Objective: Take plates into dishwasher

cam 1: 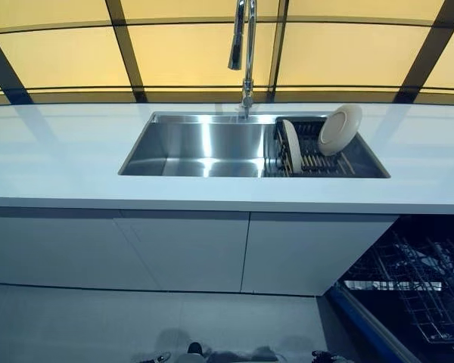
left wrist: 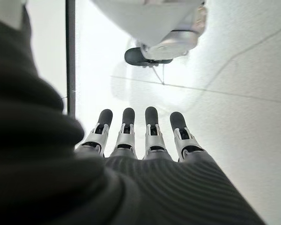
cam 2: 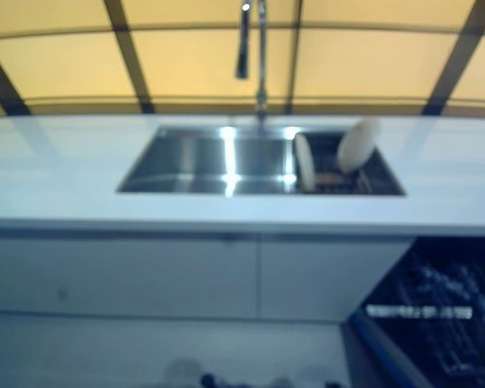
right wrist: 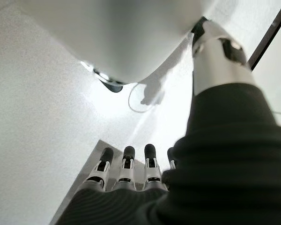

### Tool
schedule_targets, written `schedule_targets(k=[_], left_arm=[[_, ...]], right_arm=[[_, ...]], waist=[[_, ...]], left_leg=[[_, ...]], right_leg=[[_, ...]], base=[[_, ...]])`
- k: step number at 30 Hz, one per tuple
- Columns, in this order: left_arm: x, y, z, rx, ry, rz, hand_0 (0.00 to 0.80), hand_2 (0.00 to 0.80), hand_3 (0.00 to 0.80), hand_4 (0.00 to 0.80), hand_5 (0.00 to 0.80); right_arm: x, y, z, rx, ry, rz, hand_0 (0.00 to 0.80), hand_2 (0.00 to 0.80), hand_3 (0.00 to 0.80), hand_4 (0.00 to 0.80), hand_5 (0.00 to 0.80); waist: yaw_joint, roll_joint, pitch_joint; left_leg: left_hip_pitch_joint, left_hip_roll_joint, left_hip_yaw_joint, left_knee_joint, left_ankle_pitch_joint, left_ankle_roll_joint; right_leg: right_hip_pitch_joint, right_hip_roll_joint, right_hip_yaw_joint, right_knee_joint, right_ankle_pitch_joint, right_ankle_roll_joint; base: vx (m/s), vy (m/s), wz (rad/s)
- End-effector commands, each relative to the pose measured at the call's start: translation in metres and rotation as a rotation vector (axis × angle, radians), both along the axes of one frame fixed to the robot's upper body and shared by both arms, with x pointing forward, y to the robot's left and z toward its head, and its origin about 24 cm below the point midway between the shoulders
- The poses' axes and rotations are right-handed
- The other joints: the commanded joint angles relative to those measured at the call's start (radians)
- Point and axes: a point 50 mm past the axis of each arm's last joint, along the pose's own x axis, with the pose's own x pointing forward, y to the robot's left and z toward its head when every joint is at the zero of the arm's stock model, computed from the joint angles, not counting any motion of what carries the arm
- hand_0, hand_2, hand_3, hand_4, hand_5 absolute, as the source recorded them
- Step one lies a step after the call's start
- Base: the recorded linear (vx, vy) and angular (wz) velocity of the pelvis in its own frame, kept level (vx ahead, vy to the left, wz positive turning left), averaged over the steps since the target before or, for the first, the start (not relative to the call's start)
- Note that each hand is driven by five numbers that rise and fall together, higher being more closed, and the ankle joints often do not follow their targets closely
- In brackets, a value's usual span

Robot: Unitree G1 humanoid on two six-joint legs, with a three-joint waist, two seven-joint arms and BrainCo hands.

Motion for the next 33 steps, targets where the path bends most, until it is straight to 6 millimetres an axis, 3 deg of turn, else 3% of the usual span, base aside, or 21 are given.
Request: schedule_targets(k=[1, 4, 6, 7, 9, 10, 11, 12, 14, 15, 18, 20, 23, 30, 31, 32, 33], left_arm=[[0.023, 0.003, 0.005, 0.042, -0.036, -0.064, 0.0, 0.0, 0.0, 0.0, 0.0], [0.027, 0.006, 0.006, 0.052, -0.043, -0.077, 0.0, 0.0, 0.0, 0.0, 0.0], [0.031, 0.008, 0.008, 0.06, -0.036, -0.129, 0.0, 0.0, 0.0, 0.0, 0.0], [0.032, 0.01, 0.008, 0.057, -0.03, -0.167, 0.0, 0.0, 0.0, 0.0, 0.0], [0.031, 0.012, 0.009, 0.055, -0.021, -0.21, 0.0, 0.0, 0.0, 0.0, 0.0], [0.034, 0.015, 0.01, 0.065, -0.026, -0.218, 0.0, 0.0, 0.0, 0.0, 0.0], [0.035, 0.017, 0.011, 0.071, -0.031, -0.22, 0.0, 0.0, 0.0, 0.0, 0.0], [0.038, 0.018, 0.012, 0.076, -0.036, -0.226, 0.0, 0.0, 0.0, 0.0, 0.0], [0.045, 0.021, 0.015, 0.083, -0.064, -0.224, 0.0, 0.0, 0.0, 0.0, 0.0], [0.047, 0.02, 0.015, 0.077, -0.08, -0.202, 0.0, 0.0, 0.0, 0.0, 0.0], [0.046, 0.014, 0.013, 0.066, -0.105, -0.131, 0.0, 0.0, 0.0, 0.0, 0.0], [0.052, 0.0, 0.012, -0.001, -0.121, -0.226, 0.0, 0.0, 0.0, 0.0, 0.0], [0.055, -0.015, 0.009, -0.024, -0.105, -0.304, 0.0, 0.0, 0.0, 0.0, 0.0], [0.035, 0.003, 0.008, 0.056, -0.019, -0.268, 0.0, 0.0, 0.0, 0.0, 0.0], [0.03, 0.013, 0.009, 0.078, -0.001, -0.264, 0.0, 0.0, 0.0, 0.0, 0.0], [0.03, 0.013, 0.009, 0.078, -0.001, -0.264, 0.0, 0.0, 0.0, 0.0, 0.0], [0.029, 0.02, 0.011, 0.097, -0.003, -0.243, 0.0, 0.0, 0.0, 0.0, 0.0]], right_arm=[[0.037, -0.003, 0.011, -0.001, -0.087, 0.033, 0.0, 0.0, 0.0, 0.0, 0.0], [0.042, -0.003, 0.013, -0.011, -0.108, 0.01, 0.0, 0.0, 0.0, 0.0, 0.0], [0.042, -0.004, 0.013, -0.003, -0.125, -0.02, 0.0, 0.0, 0.0, 0.0, 0.0], [0.043, -0.006, 0.014, -0.002, -0.148, -0.035, 0.0, 0.0, 0.0, 0.0, 0.0], [0.047, -0.008, 0.016, -0.01, -0.182, -0.028, 0.0, 0.0, 0.0, 0.0, 0.0], [0.048, -0.008, 0.017, -0.006, -0.197, -0.037, 0.0, 0.0, 0.0, 0.0, 0.0], [0.047, -0.008, 0.016, 0.003, -0.2, -0.039, 0.0, 0.0, 0.0, 0.0, 0.0], [0.048, -0.006, 0.017, 0.011, -0.208, -0.034, 0.0, 0.0, 0.0, 0.0, 0.0], [0.056, -0.004, 0.019, 0.01, -0.238, 0.002, 0.0, 0.0, 0.0, 0.0, 0.0], [0.061, -0.003, 0.021, -0.003, -0.255, 0.024, 0.0, 0.0, 0.0, 0.0, 0.0], [0.059, -0.001, 0.02, -0.02, -0.232, 0.061, 0.0, 0.0, 0.0, 0.0, 0.0], [0.056, -0.003, 0.019, 0.014, -0.232, 0.023, 0.0, 0.0, 0.0, 0.0, 0.0], [0.06, -0.005, 0.021, 0.0, -0.221, 0.039, 0.0, 0.0, 0.0, 0.0, 0.0], [0.066, 0.004, 0.022, 0.074, -0.189, 0.148, 0.0, 0.0, 0.0, 0.0, 0.0], [0.071, 0.006, 0.026, 0.093, -0.175, 0.289, 0.0, 0.0, 0.0, 0.0, 0.0], [0.071, 0.006, 0.026, 0.094, -0.175, 0.29, 0.0, 0.0, 0.0, 0.0, 0.0], [0.081, 0.012, 0.035, 0.144, -0.182, 0.494, 0.0, 0.0, 0.0, 0.0, 0.0]], waist=[[0.015, -0.026, 0.064], [0.013, -0.025, 0.06], [-0.003, -0.022, 0.055], [-0.024, -0.009, 0.059], [-0.063, 0.011, 0.074], [-0.088, 0.015, 0.075], [-0.103, 0.014, 0.079], [-0.12, 0.002, 0.078], [-0.147, -0.005, 0.089], [-0.153, -0.007, 0.095], [-0.154, -0.013, 0.08], [-0.14, -0.033, 0.068], [-0.134, -0.038, 0.054], [-0.12, -0.027, 0.042], [-0.118, -0.035, 0.043], [-0.119, -0.036, 0.041], [-0.105, -0.059, 0.052]], left_leg=[[-0.126, 0.025, -0.067, 0.15, -0.038, 0.011], [-0.126, 0.003, -0.041, 0.182, -0.071, 0.037], [-0.084, -0.034, -0.031, 0.148, -0.077, 0.068], [-0.04, -0.051, -0.044, 0.112, -0.081, 0.082], [0.045, -0.059, -0.072, 0.044, -0.077, 0.089], [0.075, -0.059, -0.1, 0.005, -0.067, 0.085], [0.091, -0.061, -0.118, -0.011, -0.064, 0.082], [0.11, -0.072, -0.135, -0.029, -0.075, 0.079], [0.159, -0.088, -0.145, -0.054, -0.114, 0.072], [0.171, -0.082, -0.131, -0.051, -0.137, 0.08], [0.167, -0.063, -0.12, -0.003, -0.147, 0.069], [0.155, -0.044, -0.09, 0.019, -0.136, 0.057], [0.145, -0.026, -0.071, -0.007, -0.124, 0.042], [0.187, -0.011, -0.038, -0.026, -0.133, 0.019], [0.172, 0.004, -0.048, 0.103, -0.115, 0.003], [0.168, 0.003, -0.049, 0.102, -0.113, 0.003], [0.07, 0.012, -0.09, 0.295, -0.026, -0.009]], right_leg=[[0.081, -0.087, 0.011, -0.06, 0.118, 0.021], [0.079, -0.116, 0.008, -0.017, 0.12, 0.031], [0.018, -0.158, 0.031, 0.157, 0.23, 0.038], [-0.071, -0.157, 0.064, 0.274, 0.289, 0.04], [-0.195, -0.094, 0.107, 0.341, 0.291, 0.021], [-0.213, -0.03, 0.119, 0.259, 0.253, 0.007], [-0.208, -0.004, 0.123, 0.191, 0.239, 0.001], [-0.227, 0.007, 0.132, 0.072, 0.274, 0.01], [-0.312, 0.005, 0.118, -0.048, 0.377, 0.03], [-0.315, 0.006, 0.102, -0.059, 0.365, 0.029], [-0.27, 0.03, 0.116, -0.034, 0.315, 0.008], [-0.191, 0.022, 0.083, -0.09, 0.304, -0.007], [-0.166, 0.021, 0.073, -0.155, 0.314, -0.006], [-0.16, 0.004, 0.015, -0.121, 0.287, -0.003], [-0.145, 0.021, 0.013, -0.114, 0.264, -0.035], [-0.148, 0.019, 0.012, -0.114, 0.265, -0.035], [-0.117, 0.032, 0.021, -0.124, 0.256, -0.064]], base=[[0.104, 0.09, -0.04], [0.126, 0.13, -0.09], [0.204, 0.202, 0.03], [0.245, 0.204, 0.0], [0.292, 0.08, 0.08], [0.312, -0.09, 0.24], [0.331, -0.194, 0.32], [0.315, -0.255, 0.27], [0.299, -0.271, 0.29], [0.251, -0.214, 0.24], [0.149, -0.105, 0.42], [0.248, -0.128, 0.43], [0.138, -0.041, 0.18], [0.105, -0.016, -0.12], [0.055, -0.043, -0.07], [0.069, -0.129, -0.05], [0.046, -0.151, 0.02]])
